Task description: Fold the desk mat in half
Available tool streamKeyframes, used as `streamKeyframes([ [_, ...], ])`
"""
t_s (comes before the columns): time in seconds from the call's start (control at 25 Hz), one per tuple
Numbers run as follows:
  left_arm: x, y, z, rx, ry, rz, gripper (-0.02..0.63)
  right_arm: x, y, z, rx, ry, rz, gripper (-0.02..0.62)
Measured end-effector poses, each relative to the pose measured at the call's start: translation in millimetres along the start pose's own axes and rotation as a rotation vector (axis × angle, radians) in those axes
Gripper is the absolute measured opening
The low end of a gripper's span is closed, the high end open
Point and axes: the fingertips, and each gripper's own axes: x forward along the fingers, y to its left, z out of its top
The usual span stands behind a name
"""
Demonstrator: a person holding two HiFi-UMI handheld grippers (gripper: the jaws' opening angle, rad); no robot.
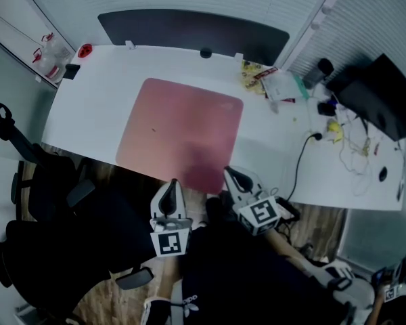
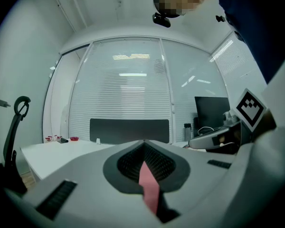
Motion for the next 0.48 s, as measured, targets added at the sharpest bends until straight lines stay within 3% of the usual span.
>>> streamKeyframes([
  [0.48,26.0,3.7,-2.9,0.000,0.014,0.039,0.002,10.3,-32.3,1.1,0.019,0.012,-0.005,0.003],
])
